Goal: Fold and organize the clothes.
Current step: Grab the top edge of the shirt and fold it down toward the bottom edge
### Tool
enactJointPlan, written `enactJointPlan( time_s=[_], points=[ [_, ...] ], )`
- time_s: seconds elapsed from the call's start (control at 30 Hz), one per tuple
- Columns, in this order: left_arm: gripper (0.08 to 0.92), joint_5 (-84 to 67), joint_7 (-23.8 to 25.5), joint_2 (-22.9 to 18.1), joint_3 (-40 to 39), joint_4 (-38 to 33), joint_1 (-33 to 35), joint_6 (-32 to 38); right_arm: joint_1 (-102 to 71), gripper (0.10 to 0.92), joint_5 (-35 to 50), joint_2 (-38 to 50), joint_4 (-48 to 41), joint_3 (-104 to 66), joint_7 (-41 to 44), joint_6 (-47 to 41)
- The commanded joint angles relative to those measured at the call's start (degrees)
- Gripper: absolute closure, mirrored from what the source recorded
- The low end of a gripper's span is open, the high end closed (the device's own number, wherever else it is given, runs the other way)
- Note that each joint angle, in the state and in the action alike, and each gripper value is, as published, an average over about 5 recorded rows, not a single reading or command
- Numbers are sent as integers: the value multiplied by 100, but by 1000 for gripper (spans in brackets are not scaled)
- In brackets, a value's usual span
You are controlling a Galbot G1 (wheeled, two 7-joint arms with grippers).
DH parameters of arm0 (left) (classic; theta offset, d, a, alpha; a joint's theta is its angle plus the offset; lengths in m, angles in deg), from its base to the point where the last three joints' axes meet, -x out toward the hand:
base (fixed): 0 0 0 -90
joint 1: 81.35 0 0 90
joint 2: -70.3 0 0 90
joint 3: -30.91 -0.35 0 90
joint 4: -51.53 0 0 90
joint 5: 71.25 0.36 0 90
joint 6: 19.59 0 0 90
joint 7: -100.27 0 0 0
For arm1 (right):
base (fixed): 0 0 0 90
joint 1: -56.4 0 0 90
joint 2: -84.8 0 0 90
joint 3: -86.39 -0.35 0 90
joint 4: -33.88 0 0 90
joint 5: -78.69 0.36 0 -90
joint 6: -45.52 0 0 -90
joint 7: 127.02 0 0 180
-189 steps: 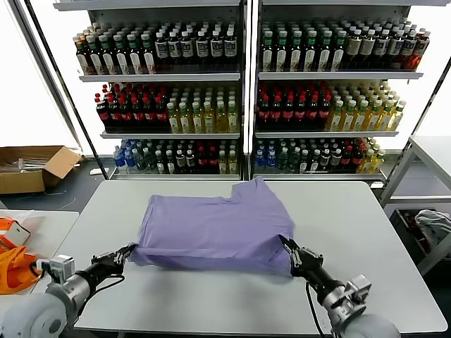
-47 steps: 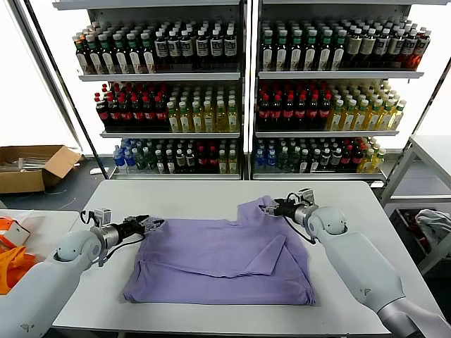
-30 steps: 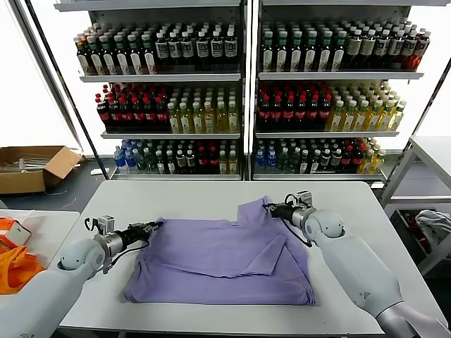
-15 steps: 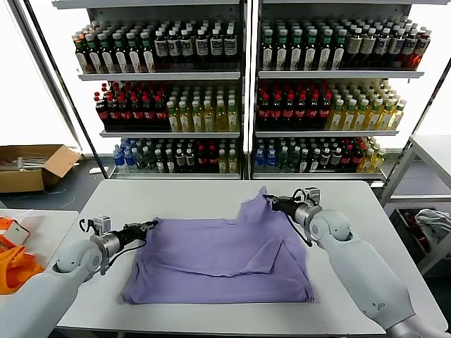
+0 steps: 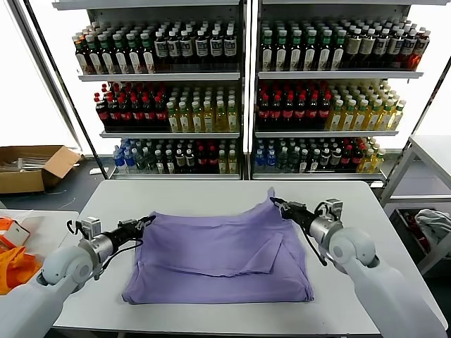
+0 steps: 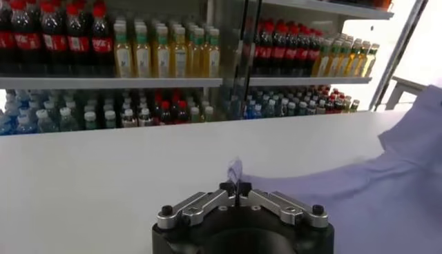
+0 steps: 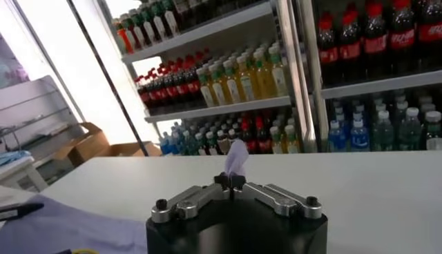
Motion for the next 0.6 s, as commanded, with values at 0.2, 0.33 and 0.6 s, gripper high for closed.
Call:
enactJointPlan(
  time_s=[0.2,0.33,0.6],
  points=[
    [916,-64,-424,367,1757,-1623,2497,-410,-3081,920,126,174,2096,-1912,-77,-8],
    [916,196,-345,236,1920,-1680,2999,-500,-3847,920,-225,4,2303,-2179,57,13],
    [916,867,-333,-36,1959,-1734,3474,-544,-4478,917,-1368,-348,2271,-2157,-61,171]
  ],
)
